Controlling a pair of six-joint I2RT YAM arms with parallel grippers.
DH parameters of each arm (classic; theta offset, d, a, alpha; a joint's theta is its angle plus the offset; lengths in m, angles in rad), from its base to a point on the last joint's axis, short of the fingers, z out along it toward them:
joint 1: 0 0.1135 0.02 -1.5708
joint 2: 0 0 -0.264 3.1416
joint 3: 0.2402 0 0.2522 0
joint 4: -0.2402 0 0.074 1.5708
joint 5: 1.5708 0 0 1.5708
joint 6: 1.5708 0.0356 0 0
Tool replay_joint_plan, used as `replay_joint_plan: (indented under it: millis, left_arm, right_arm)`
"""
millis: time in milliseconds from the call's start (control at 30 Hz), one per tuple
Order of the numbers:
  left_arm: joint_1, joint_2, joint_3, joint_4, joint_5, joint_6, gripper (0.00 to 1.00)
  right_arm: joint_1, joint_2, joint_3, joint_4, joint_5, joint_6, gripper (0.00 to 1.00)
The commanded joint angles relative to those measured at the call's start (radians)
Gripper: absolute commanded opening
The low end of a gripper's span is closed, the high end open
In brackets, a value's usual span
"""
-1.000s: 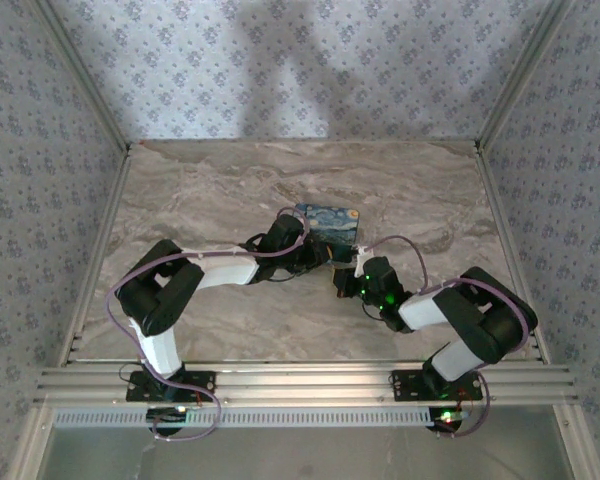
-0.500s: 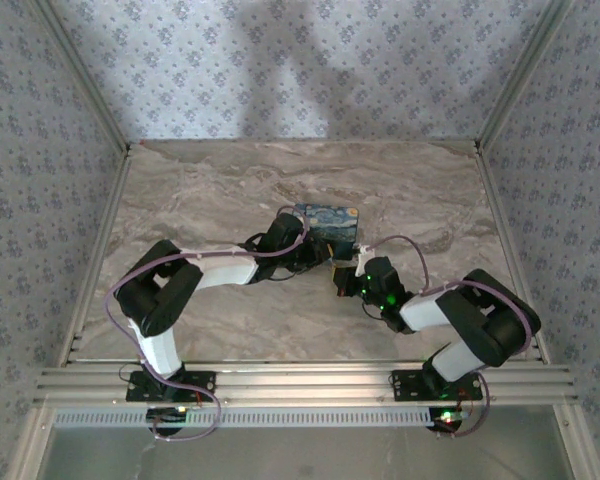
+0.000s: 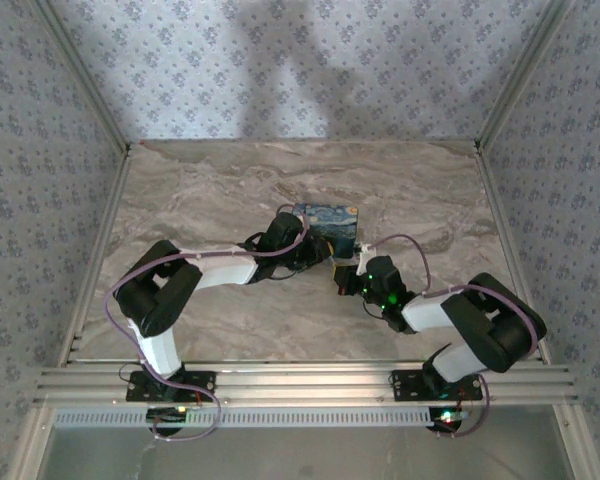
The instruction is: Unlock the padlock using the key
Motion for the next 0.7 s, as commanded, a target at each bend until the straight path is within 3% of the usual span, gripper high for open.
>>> replay_joint_plan:
  millis: [0, 667]
  left_arm:
    - [-0.036, 0.012, -0.007, -0.045, 0.060, 0.007, 0.14]
    - [-0.041, 0.020, 0.000, -0.050, 0.060, 0.004, 0.14]
  right_arm:
    - [-0.005, -0.046, 0.066, 0.133, -0.027, -0.011, 0.00]
    - [-0.003, -0.017, 0.122, 0.132, -0.014, -0.059, 0.00]
